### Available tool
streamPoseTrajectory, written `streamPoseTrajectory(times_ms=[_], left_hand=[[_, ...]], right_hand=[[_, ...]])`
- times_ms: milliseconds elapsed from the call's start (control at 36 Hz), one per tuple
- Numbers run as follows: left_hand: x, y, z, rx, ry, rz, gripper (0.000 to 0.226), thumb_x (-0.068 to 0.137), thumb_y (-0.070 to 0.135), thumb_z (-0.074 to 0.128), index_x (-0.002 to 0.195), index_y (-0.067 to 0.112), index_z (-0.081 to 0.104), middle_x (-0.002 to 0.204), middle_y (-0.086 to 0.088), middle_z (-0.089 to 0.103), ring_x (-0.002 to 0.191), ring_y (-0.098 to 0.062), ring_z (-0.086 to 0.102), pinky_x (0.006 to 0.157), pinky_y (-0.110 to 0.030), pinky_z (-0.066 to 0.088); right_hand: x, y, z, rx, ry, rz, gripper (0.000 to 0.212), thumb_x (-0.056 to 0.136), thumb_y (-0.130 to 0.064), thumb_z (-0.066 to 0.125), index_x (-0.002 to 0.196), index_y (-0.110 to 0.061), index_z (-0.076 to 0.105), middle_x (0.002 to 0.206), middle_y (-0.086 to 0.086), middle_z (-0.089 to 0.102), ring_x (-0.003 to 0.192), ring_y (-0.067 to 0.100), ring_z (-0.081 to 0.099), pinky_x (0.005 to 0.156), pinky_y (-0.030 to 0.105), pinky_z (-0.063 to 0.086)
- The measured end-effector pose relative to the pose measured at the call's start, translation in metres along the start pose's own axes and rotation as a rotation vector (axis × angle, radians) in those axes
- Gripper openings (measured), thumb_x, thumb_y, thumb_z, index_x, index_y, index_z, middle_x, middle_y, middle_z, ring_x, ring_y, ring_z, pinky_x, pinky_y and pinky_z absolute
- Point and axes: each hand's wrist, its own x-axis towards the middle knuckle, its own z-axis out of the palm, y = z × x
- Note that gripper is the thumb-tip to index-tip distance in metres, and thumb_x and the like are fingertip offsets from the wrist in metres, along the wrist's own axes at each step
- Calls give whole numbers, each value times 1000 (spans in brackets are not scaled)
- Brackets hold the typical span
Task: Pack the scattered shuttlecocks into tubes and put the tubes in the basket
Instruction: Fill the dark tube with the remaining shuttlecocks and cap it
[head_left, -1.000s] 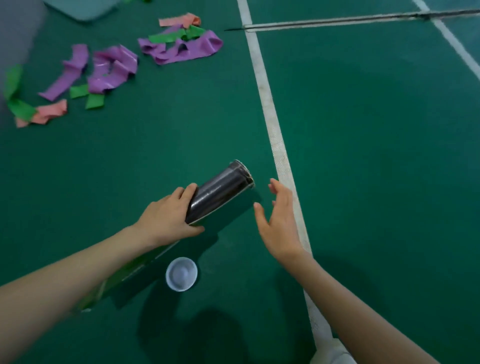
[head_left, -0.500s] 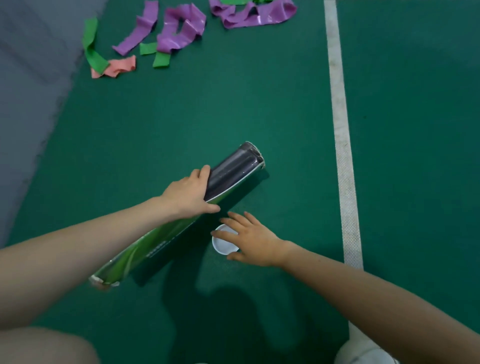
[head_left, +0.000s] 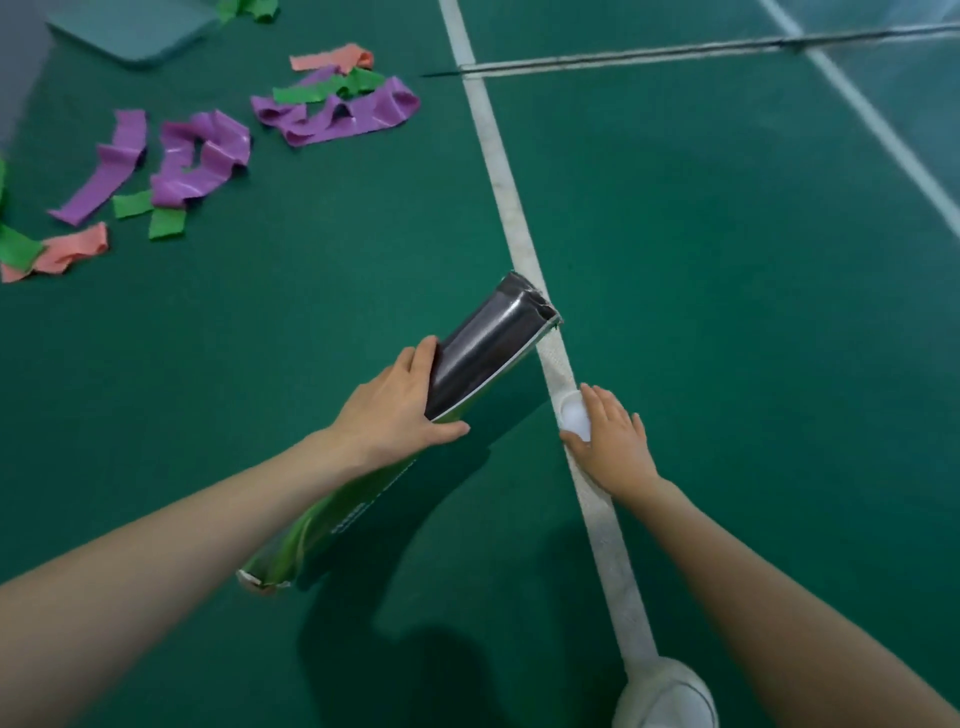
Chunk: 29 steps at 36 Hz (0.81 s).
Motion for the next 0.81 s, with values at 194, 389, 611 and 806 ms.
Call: streamPoseTrajectory(times_ms=[194,389,611,806], left_hand=[[27,57,-6,-109,40,99,94,73,53,73,143,21,19,134,-2,43,103,-25,55,86,-38,47],[37,89,-11,-254,84,194,85,70,46,75,135,24,26,119,4,47,91,-22,53,81,-40,49],[48,96,-20,-414,229,247,72,65,34,78,118,33,30,106,7,50,85,-20,54,73,-40,51],[47,94,-15,-525,295,261,73,66,30,79,123,33,33,111,10,49,92,-14,55,77,-38,50]], right_hand=[[2,6,-47,281,101,116,72,94,-38,54,152,-17,17,159,3,14,147,20,6,117,46,9],[-45,-53,-173,897,883,-270,15,100,-21,44,112,-18,54,103,-8,66,100,2,60,88,15,42],[-43,-64,-212,428,586,-294,47,91,-41,57,128,-22,35,111,-5,68,77,15,46,77,28,36],[-33,-72,-248,209,215,-309,68,83,-49,64,134,-25,27,100,2,69,81,18,61,79,33,46]])
